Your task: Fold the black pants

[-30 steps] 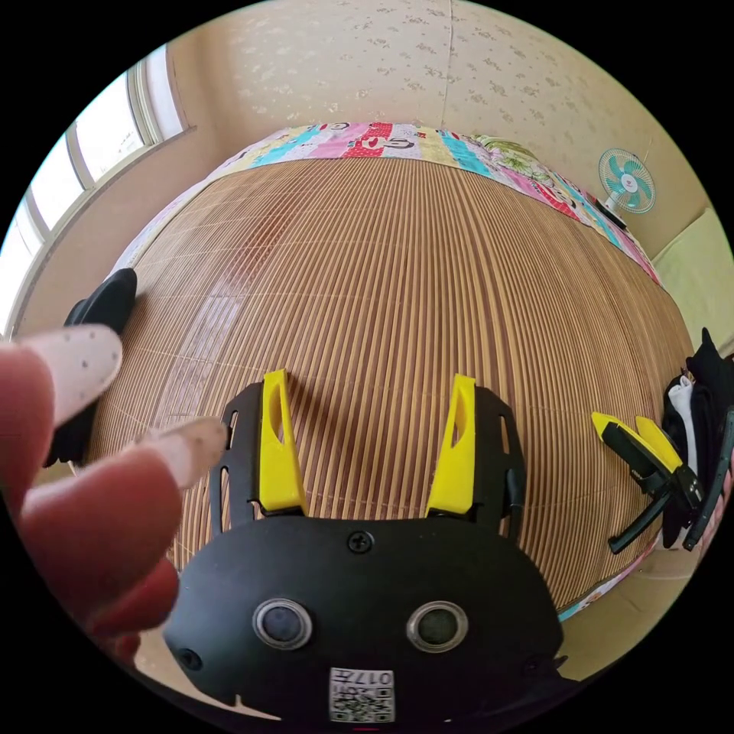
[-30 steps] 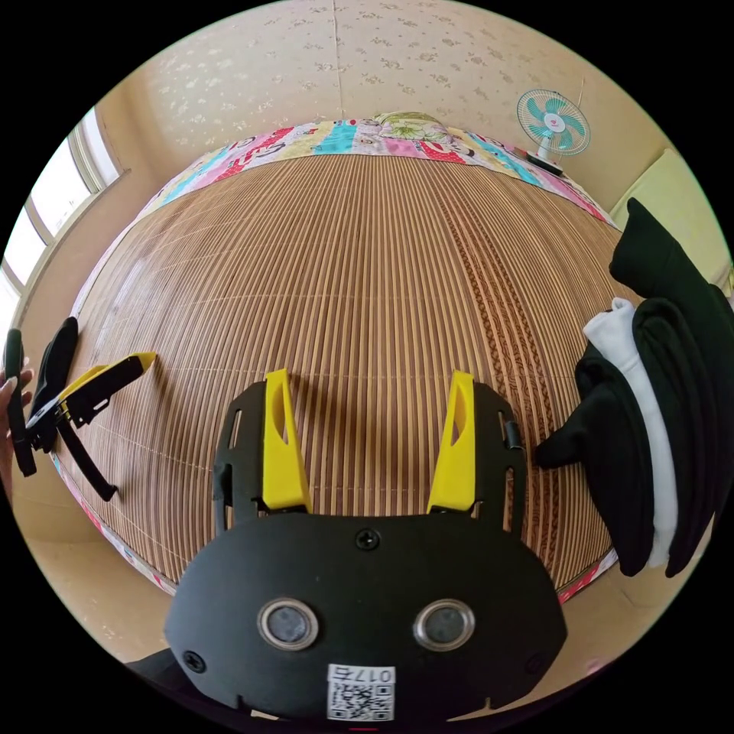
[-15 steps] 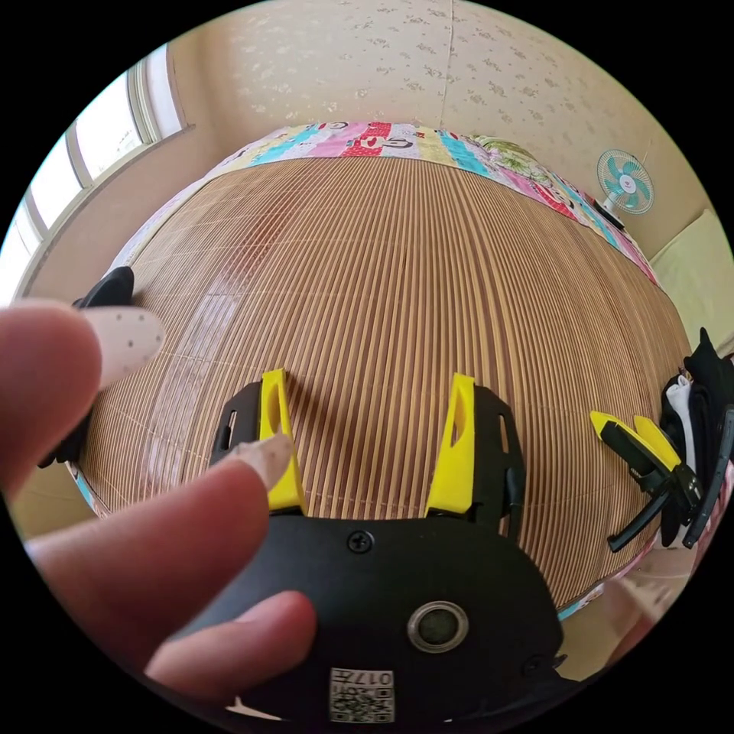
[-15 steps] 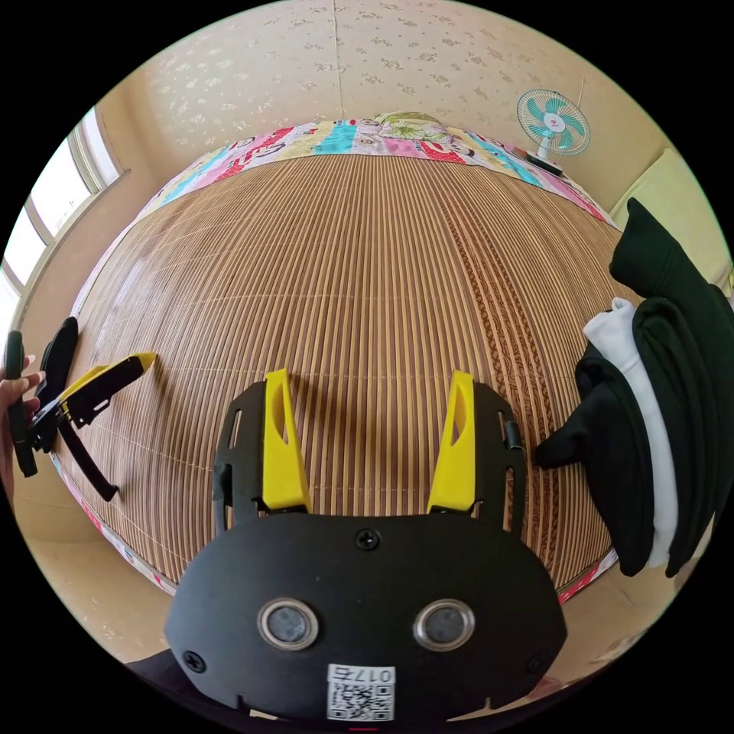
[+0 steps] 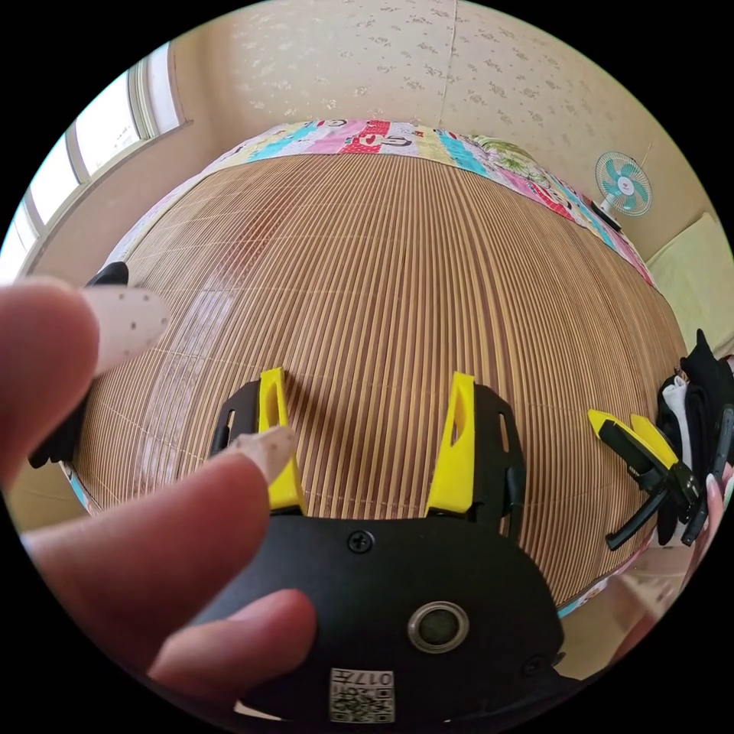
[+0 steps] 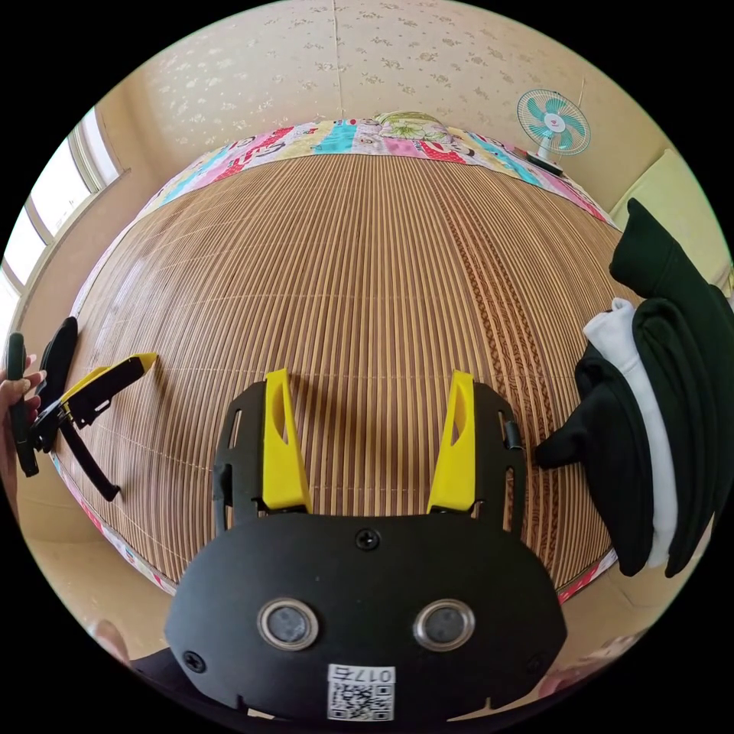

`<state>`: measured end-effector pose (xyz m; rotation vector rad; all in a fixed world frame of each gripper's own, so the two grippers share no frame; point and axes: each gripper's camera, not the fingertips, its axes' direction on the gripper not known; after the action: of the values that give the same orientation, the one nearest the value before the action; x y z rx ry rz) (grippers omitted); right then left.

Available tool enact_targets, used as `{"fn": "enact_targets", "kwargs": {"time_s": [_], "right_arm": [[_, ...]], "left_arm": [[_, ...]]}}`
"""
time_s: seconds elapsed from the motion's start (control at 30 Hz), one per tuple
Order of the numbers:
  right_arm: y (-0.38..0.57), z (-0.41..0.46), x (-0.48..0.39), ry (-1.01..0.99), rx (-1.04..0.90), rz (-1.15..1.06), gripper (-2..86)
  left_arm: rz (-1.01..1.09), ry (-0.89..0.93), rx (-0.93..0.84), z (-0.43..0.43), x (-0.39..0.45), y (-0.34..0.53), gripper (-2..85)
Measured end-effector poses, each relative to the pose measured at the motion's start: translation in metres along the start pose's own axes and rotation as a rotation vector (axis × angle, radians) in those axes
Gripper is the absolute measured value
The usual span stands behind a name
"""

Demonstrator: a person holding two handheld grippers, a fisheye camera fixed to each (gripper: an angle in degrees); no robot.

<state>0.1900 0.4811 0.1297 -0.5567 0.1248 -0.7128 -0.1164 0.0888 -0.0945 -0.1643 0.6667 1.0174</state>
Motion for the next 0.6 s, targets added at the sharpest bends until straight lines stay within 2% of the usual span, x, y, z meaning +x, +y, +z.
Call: {"fn": "enact_targets", "kwargs": {"time_s": [0.6], "right_arm": [[-0.017, 0.005, 0.007, 0.003, 0.000, 0.000, 26.8]], "left_arm": [[0.007, -0.017, 0.013, -0.018, -0.011, -0.015, 27.5]]}}
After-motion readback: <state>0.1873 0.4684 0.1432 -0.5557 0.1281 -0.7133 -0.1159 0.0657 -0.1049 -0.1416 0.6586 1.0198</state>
